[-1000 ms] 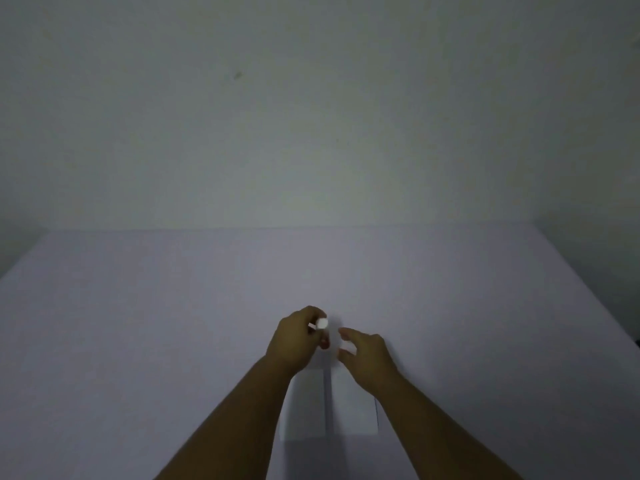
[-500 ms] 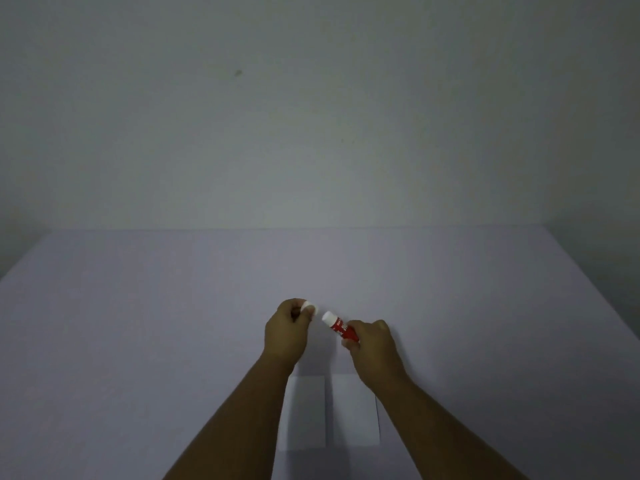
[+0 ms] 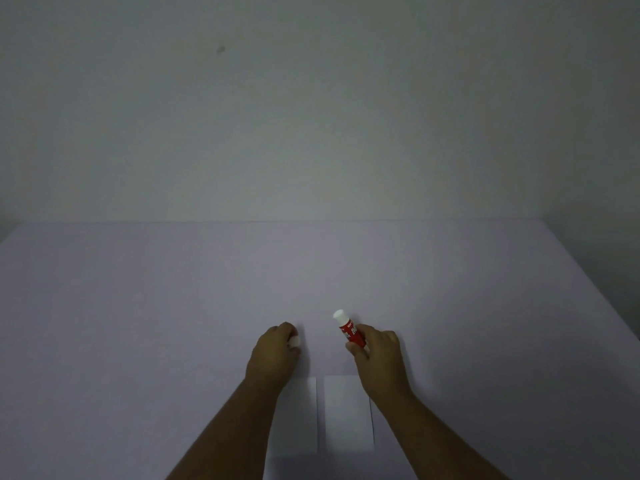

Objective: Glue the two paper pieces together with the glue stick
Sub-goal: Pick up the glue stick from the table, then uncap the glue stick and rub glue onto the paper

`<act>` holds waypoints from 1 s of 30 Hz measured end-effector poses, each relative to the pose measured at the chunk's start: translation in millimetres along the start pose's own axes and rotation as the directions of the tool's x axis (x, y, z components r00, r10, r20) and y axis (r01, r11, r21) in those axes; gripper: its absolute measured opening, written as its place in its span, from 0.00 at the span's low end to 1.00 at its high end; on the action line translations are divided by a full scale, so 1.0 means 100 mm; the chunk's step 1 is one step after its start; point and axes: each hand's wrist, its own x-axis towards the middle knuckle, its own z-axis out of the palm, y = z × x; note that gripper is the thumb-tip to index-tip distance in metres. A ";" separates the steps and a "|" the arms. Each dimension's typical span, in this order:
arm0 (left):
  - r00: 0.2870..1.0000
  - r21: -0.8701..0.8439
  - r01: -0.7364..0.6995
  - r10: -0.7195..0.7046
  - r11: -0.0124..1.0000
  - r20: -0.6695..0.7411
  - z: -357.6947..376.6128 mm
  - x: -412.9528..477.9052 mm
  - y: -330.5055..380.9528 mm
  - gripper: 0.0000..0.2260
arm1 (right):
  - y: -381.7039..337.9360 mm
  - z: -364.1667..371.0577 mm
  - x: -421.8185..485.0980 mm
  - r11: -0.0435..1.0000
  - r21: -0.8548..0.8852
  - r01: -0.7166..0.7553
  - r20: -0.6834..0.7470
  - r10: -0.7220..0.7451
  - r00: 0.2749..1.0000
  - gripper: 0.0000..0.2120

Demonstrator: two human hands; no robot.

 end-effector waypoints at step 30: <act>0.999 -0.890 0.029 -0.037 0.455 0.014 -0.90 -0.68 0.79 0.08 | -0.75 -0.43 -0.56 0.859 0.510 -0.050 0.146 -0.029 0.989 0.15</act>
